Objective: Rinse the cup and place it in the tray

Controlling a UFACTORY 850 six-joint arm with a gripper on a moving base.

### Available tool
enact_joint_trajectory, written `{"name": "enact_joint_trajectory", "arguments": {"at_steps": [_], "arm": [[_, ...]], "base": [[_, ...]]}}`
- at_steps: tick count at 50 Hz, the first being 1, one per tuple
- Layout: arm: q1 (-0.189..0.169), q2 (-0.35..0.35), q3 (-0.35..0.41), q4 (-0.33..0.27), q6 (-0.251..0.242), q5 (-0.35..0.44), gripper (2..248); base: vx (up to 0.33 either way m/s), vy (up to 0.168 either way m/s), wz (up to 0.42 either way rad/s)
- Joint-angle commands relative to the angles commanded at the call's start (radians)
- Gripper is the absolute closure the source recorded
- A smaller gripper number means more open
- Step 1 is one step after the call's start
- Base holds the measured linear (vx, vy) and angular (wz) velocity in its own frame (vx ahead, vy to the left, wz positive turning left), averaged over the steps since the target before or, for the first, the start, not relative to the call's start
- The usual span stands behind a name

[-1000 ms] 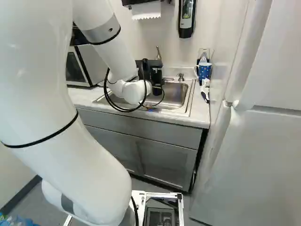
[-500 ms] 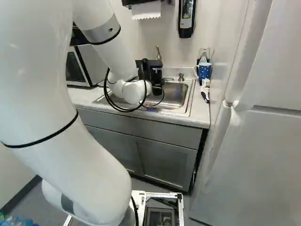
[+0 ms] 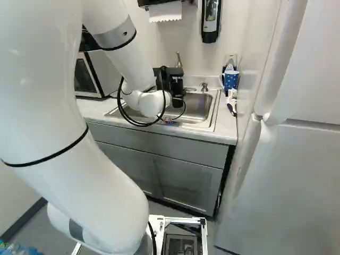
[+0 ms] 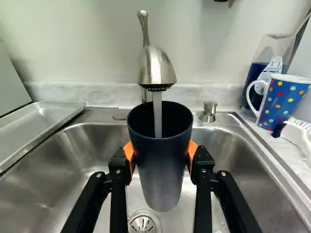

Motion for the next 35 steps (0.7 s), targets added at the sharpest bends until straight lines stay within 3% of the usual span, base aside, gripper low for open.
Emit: {"name": "enact_joint_trajectory", "arguments": {"at_steps": [35], "arm": [[0.0, 0.0, 0.0, 0.0, 0.0, 0.0, 127]], "base": [[0.0, 0.0, 0.0]]}}
